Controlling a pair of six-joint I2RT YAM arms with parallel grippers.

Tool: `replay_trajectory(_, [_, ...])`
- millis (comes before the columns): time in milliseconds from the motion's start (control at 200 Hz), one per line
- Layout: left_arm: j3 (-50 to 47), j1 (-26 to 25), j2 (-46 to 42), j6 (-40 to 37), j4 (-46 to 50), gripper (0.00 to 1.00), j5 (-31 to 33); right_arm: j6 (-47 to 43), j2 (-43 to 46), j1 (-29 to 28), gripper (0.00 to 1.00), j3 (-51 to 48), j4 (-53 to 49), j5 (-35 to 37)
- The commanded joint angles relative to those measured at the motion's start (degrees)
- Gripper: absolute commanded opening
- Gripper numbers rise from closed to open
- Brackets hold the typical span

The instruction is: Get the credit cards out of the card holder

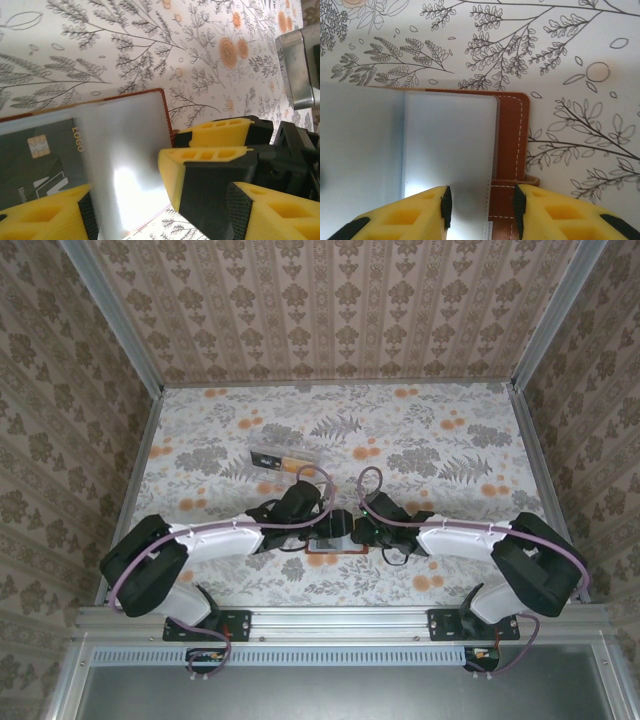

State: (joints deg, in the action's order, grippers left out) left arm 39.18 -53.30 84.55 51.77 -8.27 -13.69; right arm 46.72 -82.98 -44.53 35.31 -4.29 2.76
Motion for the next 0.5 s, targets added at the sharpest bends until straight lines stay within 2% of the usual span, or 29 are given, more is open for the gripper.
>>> replay_trajectory(0, [2.8, -0.8, 2.3, -1.8, -0.9, 0.68, -1.4, 0.8, 4.8, -0.4, 0.45, -1.5, -6.8, 3.5])
replay_trajectory(290, [8.6, -3.4, 7.9, -2.0, -1.6, 0.68, -2.6, 1.3, 18.1, 1.5, 0.48, -4.7, -13.1, 8.8])
replay_trajectory(495, [12.1, -5.7, 13.1, -1.6, -2.2, 0.66, -3.5, 1.5, 26.3, 4.1, 0.49, -8.0, -16.3, 9.4])
